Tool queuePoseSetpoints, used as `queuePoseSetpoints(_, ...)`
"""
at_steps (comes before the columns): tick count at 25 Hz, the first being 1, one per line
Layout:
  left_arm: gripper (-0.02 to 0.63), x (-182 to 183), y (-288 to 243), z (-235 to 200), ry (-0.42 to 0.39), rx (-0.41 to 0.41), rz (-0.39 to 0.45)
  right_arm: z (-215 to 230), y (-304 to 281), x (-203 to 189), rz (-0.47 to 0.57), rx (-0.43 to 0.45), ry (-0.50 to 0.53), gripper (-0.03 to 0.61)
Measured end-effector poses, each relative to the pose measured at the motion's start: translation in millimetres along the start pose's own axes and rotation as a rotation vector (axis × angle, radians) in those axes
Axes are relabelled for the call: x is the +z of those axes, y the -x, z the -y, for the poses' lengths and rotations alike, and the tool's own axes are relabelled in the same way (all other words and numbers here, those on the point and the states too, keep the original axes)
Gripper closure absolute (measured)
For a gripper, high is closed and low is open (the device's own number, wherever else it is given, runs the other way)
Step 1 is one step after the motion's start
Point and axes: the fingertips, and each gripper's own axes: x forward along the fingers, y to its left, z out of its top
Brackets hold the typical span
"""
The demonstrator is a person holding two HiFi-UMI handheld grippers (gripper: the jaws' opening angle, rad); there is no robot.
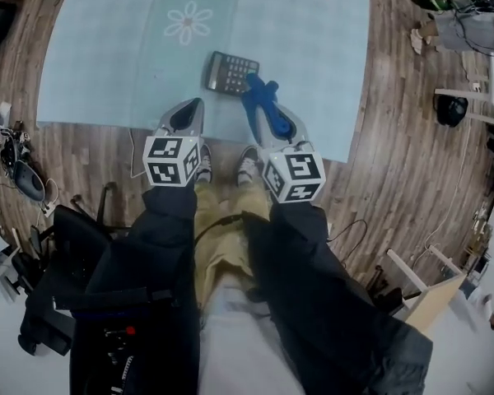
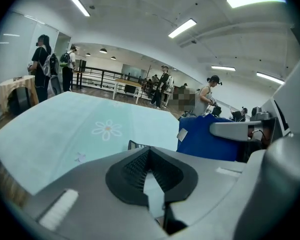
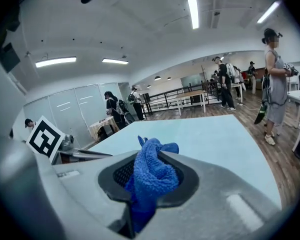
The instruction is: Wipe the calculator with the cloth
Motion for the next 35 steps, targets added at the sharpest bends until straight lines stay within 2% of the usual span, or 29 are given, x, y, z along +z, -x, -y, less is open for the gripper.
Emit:
queuePoseSetpoints(4, 0.614, -26, -19, -13, 0.047, 0.021, -0.053, 14, -20, -23, -0.046, -0.007, -0.034, 0.518)
queuePoseSetpoints(8, 0.614, -36, -30, -23, 0.057, 0.035, -0.081, 25, -38, -29, -0.064, -0.010, -0.034, 0.518)
queuePoseSetpoints(17, 0.614, -42, -50, -37, 0.063, 0.028, -0.102, 62, -74, -15, -0.045, -0.072, 0.026, 0.518)
queuePoseSetpoints(23, 0.614, -47, -53, -47, 0.070, 0.019, -0.119, 80, -106, -11, -0.031, -0.111, 0.120, 0.518)
queuePoseSetpoints(27, 0.614, -56, -50, -57, 0.079, 0.026, -0.132, 75, -139, -42, -0.088, -0.099, 0.161, 0.518)
queuePoseSetpoints(35, 0.614, -76, -39, -66, 0.106, 0.033, -0.151, 20, -167, -87, -0.165, 0.020, 0.192, 0.518)
